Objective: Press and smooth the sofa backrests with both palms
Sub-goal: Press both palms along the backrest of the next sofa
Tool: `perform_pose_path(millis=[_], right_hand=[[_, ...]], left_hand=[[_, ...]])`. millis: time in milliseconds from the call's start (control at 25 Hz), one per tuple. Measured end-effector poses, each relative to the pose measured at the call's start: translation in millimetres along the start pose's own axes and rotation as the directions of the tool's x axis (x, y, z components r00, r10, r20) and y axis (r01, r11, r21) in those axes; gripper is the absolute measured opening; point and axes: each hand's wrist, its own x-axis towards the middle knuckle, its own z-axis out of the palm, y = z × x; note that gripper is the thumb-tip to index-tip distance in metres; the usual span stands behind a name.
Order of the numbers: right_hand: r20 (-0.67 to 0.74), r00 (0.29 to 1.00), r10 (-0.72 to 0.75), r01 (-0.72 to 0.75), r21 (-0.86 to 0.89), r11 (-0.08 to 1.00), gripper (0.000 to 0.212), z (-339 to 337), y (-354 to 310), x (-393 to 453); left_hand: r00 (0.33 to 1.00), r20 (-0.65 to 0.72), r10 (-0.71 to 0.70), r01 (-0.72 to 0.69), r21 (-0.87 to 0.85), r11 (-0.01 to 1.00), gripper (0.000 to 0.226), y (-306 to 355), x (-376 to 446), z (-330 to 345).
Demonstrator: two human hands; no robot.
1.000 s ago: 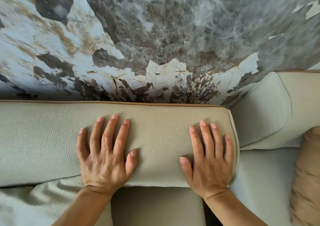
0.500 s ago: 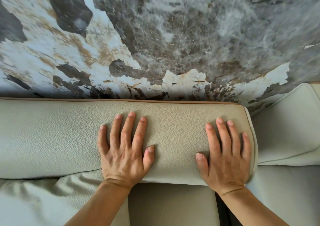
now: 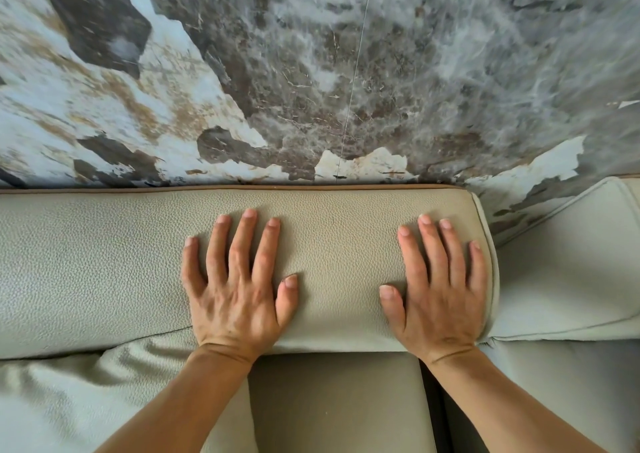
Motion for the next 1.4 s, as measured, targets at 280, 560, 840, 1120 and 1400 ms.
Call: perform_pose_path(millis=[280, 560, 840, 1120, 1400], right_hand=[[-0.049, 0.999, -0.021, 0.021, 0.003, 1.000, 0.066, 12, 2, 9], [-0.024, 0.999, -0.031, 0.031, 0.001, 1.000, 0.065, 11, 3, 10], [0.243, 0.969, -0.033, 0.015, 0.075, 0.997, 0.067, -27, 5, 14], [0.296, 0.955, -0.019, -0.016, 0.116, 0.993, 0.065, -123, 0, -9], [0.238, 0.971, 0.003, -0.025, 0.089, 0.996, 0.065, -292, -34, -23]], left_hand=[[1.000, 0.022, -0.008, 0.008, -0.001, 1.000, 0.063, 0, 8, 7], [0.999, 0.047, -0.012, 0.011, 0.020, 1.000, 0.062, 0, 7, 6], [0.915, 0.403, -0.023, 0.040, -0.033, 0.999, 0.066, 8, 21, -48], [0.874, 0.485, -0.035, 0.065, -0.045, 0.997, 0.067, 13, -7, -155], [0.917, 0.400, 0.004, 0.017, -0.049, 0.999, 0.063, -20, -12, -322]])
